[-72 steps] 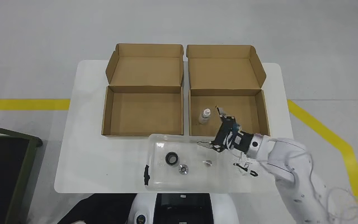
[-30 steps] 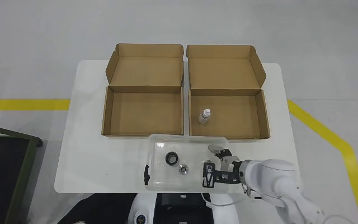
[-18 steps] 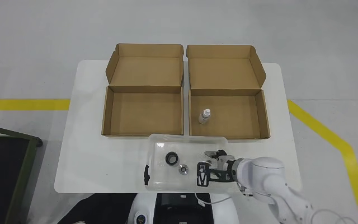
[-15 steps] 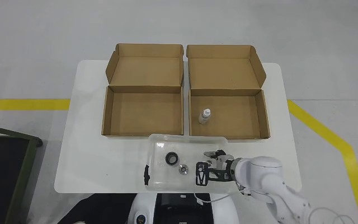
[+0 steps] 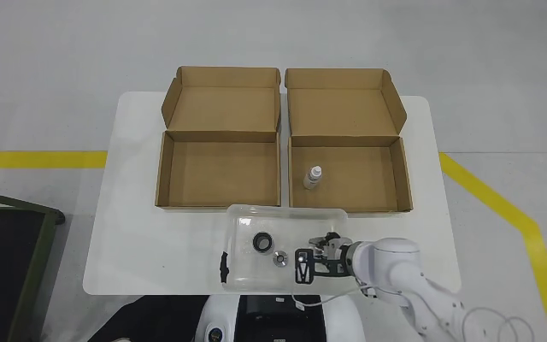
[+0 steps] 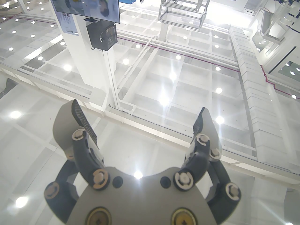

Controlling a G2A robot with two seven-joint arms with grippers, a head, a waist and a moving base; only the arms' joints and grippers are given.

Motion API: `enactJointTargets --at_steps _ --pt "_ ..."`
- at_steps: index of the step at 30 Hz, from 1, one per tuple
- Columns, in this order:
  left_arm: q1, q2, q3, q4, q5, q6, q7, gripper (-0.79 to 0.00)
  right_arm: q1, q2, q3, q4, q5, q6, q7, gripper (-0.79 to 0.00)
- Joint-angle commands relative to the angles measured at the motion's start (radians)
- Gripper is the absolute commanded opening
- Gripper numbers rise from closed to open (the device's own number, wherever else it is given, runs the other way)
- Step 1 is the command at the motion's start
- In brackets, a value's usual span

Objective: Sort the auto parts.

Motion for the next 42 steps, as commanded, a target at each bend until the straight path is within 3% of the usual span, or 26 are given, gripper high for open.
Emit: enactJointTargets --at_steps 1,3,6,20,28,42 --pt "0.000 0.000 0.000 0.000 0.000 0.000 0.000 0.000 0.005 0.004 -0.009 0.004 0.007 0.004 0.004 -0.591" --pt "0.000 0.000 0.000 0.000 0.000 0.000 0.000 0.000 0.013 0.009 -0.018 0.006 0.016 0.009 0.009 -0.643" --pt "0.000 0.000 0.000 0.000 0.000 0.000 0.000 0.000 0.026 0.015 -0.029 0.007 0.047 0.013 0.013 -0.785" --pt "0.000 0.000 0.000 0.000 0.000 0.000 0.000 0.000 0.050 0.040 -0.010 -0.079 0.168 0.003 -0.030 -0.785" --pt "0.000 0.000 0.000 0.000 0.000 0.000 0.000 0.000 0.038 0.041 0.017 -0.096 0.141 0.030 -0.271 -0.785" --pt "0.000 0.000 0.000 0.000 0.000 0.000 0.000 0.000 -0.015 0.036 0.082 -0.055 0.134 0.194 -0.766 -0.785"
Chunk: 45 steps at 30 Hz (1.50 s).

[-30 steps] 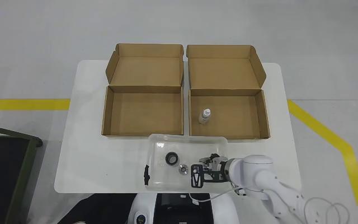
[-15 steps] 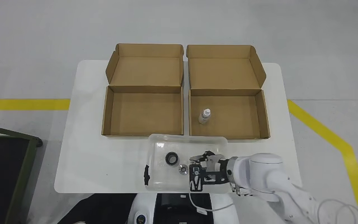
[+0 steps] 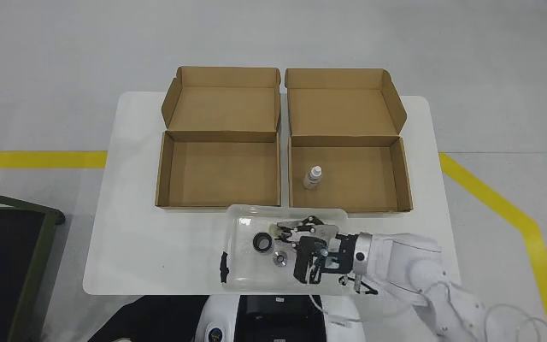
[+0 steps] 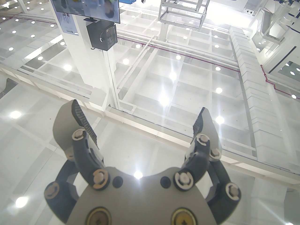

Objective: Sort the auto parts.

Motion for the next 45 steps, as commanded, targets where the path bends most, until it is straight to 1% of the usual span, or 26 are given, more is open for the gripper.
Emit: enactJointTargets --at_steps 1,3,8,17,21,28,34,41,45 --pt "0.000 0.000 0.000 0.000 0.000 0.000 0.000 0.000 -0.005 -0.002 0.008 0.015 0.031 0.014 -0.081 -0.785" --pt "0.000 0.000 0.000 0.000 0.000 0.000 0.000 0.000 -0.007 -0.003 0.015 0.027 0.059 0.015 -0.135 -0.785" --pt "0.000 0.000 0.000 0.000 0.000 0.000 0.000 0.000 0.004 -0.007 0.033 0.028 0.122 0.020 -0.213 -0.785" --pt "0.000 0.000 0.000 0.000 0.000 0.000 0.000 0.000 0.055 -0.019 0.046 0.011 0.186 0.056 -0.274 -0.785" --pt "0.000 0.000 0.000 0.000 0.000 0.000 0.000 0.000 0.075 -0.026 0.049 -0.004 0.219 0.080 -0.321 -0.785" --pt "0.000 0.000 0.000 0.000 0.000 0.000 0.000 0.000 0.101 -0.035 0.078 -0.036 0.209 0.143 -0.371 -0.785" --pt "0.000 0.000 0.000 0.000 0.000 0.000 0.000 0.000 0.114 -0.043 0.094 -0.060 0.221 0.177 -0.422 -0.785" --pt "0.000 0.000 0.000 0.000 0.000 0.000 0.000 0.000 0.108 -0.052 0.114 -0.071 0.228 0.227 -0.500 -0.785" --pt "0.000 0.000 0.000 0.000 0.000 0.000 0.000 0.000 0.102 -0.055 0.123 -0.075 0.227 0.230 -0.522 -0.785"
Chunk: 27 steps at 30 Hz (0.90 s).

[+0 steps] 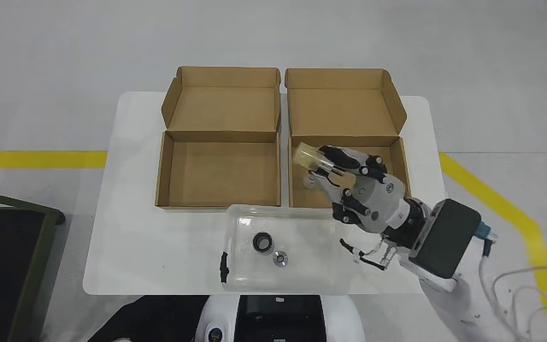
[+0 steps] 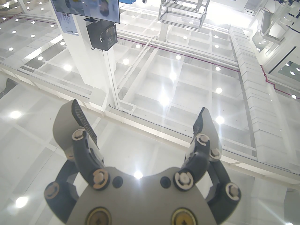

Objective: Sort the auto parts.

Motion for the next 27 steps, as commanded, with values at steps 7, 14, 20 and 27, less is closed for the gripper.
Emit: enactJointTargets --at_steps 7,14,20,27 --pt "0.000 0.000 0.000 0.000 0.000 0.000 0.000 0.000 -0.002 -0.006 0.008 -0.001 -0.011 -0.004 -0.017 -0.785" --pt "0.000 0.000 0.000 0.000 0.000 0.000 0.000 0.000 -0.008 -0.008 0.012 0.008 -0.048 -0.032 0.023 -0.785" --pt "0.000 0.000 0.000 0.000 0.000 0.000 0.000 0.000 -0.035 -0.007 0.006 0.033 -0.112 -0.050 0.093 -0.785" --pt "0.000 0.000 0.000 0.000 0.000 0.000 0.000 0.000 -0.081 -0.003 0.018 0.098 -0.157 -0.071 0.146 -0.785"
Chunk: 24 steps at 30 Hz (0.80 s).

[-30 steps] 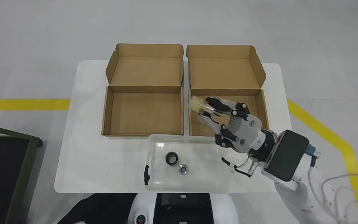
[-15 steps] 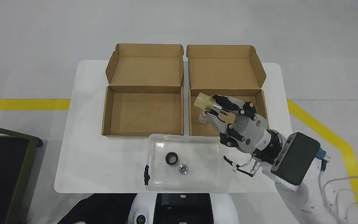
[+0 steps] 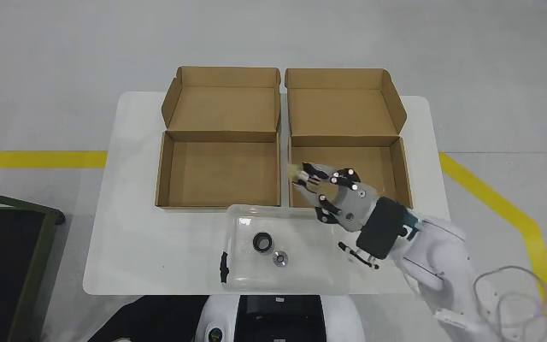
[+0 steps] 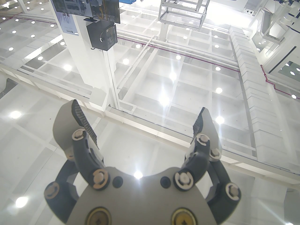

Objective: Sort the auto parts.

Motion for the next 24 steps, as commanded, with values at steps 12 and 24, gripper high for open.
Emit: enactJointTargets --at_steps 12,24 --pt "0.000 0.000 0.000 0.000 0.000 0.000 0.000 0.000 -0.099 0.017 0.149 0.111 -0.032 0.017 0.146 -0.785" --pt "0.000 0.000 0.000 0.000 0.000 0.000 0.000 0.000 -0.115 0.027 0.210 0.203 -0.008 -0.040 0.312 -0.785"
